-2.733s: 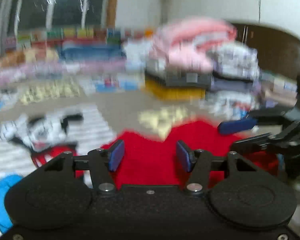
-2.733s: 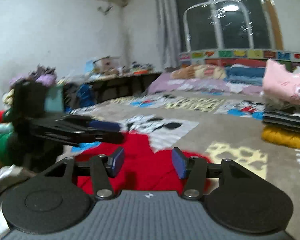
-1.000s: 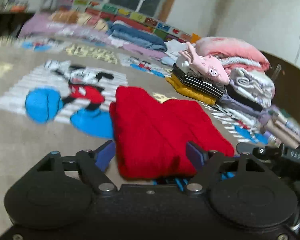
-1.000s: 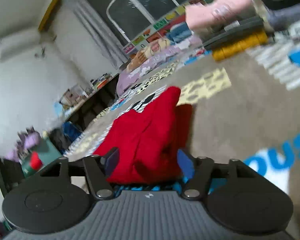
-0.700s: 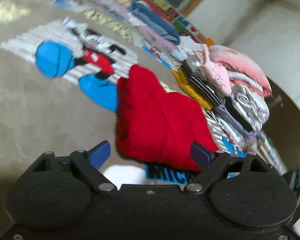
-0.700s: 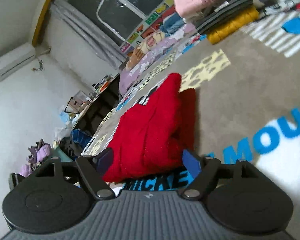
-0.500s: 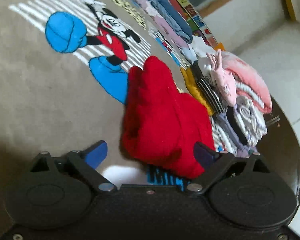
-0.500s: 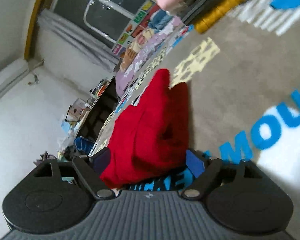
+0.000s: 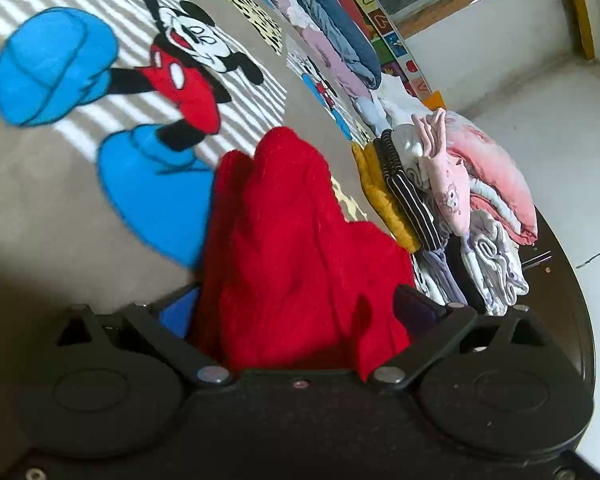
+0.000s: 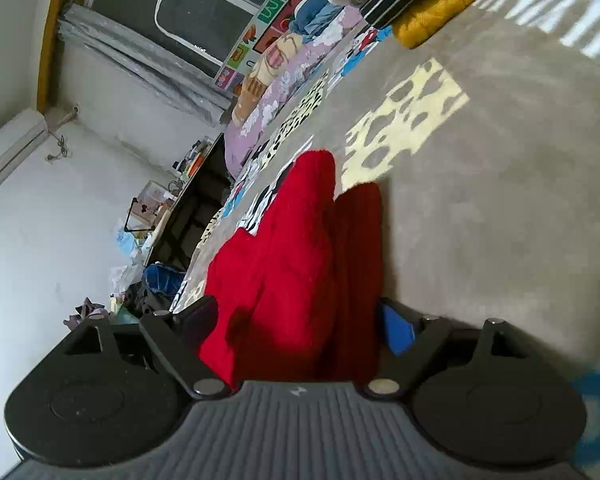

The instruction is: Fold clothes

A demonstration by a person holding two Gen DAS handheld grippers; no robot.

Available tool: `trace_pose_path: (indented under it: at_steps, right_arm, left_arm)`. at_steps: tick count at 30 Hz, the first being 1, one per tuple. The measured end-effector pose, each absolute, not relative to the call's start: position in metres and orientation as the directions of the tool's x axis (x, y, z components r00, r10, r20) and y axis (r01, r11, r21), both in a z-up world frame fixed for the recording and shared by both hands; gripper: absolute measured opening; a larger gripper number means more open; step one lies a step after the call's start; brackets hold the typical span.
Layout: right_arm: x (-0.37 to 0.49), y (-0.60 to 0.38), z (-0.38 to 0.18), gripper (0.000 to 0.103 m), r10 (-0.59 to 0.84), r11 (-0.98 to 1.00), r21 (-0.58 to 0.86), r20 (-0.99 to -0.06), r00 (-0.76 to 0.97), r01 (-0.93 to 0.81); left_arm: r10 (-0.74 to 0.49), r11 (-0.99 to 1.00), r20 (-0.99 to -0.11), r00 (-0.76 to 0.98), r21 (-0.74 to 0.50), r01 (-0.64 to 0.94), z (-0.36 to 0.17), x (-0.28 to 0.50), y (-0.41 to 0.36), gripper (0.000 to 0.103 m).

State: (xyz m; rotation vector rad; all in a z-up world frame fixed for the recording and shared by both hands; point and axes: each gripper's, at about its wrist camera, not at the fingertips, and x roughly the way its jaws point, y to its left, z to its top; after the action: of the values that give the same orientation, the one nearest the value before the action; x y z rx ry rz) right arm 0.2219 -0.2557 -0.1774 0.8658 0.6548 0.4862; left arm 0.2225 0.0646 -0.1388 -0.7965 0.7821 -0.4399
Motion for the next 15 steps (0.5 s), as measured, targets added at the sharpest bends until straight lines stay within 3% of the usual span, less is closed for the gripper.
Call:
trace_pose_path:
  at_steps: [5, 9, 15]
  right_arm:
    - [0.229, -0.248, -0.179, 0.079, 0.614, 0.606, 0.782, -0.340, 0.712, -0.149]
    - [0.227, -0.250, -0.180, 0.063, 0.626, 0.597, 0.787, -0.332, 0.705, -0.159]
    - [0.216, -0.250, -0.172, 0.050, 0.634, 0.544, 0.813, -0.235, 0.737, -0.208]
  left_arm:
    - [-0.617, 0.644, -0.464, 0.636, -0.762, 0.070, -0.140, 0.226, 0.065, 0.084]
    - [-0.634, 0.608, -0.439, 0.637, -0.791, 0.060, -0.141, 0.225, 0.071, 0.070]
    - [-0.670, 0.511, -0.365, 0.646, -0.859, 0.044, -0.147, 0.218, 0.090, 0.055]
